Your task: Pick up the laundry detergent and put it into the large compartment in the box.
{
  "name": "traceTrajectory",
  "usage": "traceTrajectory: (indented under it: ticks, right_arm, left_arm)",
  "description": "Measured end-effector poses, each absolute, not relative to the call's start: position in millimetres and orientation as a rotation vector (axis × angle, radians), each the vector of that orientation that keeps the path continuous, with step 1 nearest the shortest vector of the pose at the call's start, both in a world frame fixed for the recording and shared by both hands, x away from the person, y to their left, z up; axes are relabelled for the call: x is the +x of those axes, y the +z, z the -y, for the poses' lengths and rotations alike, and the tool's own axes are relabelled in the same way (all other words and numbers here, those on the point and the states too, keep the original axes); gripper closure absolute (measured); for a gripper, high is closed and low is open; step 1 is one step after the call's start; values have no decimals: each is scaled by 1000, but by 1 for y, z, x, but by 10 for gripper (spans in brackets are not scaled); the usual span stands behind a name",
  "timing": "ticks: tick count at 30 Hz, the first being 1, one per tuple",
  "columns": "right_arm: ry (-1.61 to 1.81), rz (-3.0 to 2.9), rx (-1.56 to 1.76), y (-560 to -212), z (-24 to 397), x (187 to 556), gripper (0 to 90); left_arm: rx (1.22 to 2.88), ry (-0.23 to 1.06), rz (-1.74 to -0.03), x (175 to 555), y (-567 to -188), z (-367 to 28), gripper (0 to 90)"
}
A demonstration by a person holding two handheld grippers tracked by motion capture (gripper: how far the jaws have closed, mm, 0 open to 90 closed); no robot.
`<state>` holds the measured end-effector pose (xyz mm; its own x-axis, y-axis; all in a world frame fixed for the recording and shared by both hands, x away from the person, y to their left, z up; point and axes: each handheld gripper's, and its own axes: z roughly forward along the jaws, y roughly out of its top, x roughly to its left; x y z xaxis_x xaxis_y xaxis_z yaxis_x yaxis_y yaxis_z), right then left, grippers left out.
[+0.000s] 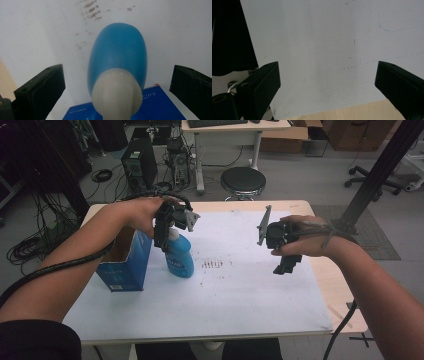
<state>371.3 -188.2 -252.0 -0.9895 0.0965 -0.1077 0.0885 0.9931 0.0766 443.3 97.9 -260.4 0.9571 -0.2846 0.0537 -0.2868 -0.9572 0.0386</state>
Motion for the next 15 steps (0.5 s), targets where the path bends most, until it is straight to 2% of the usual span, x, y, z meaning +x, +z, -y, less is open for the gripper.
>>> traceTrajectory:
  ticks: [15]
  right_arm:
    - [112, -3025, 140, -255, 187, 372, 60]
  left_arm:
    - [3079, 98, 460, 444, -277, -98, 2]
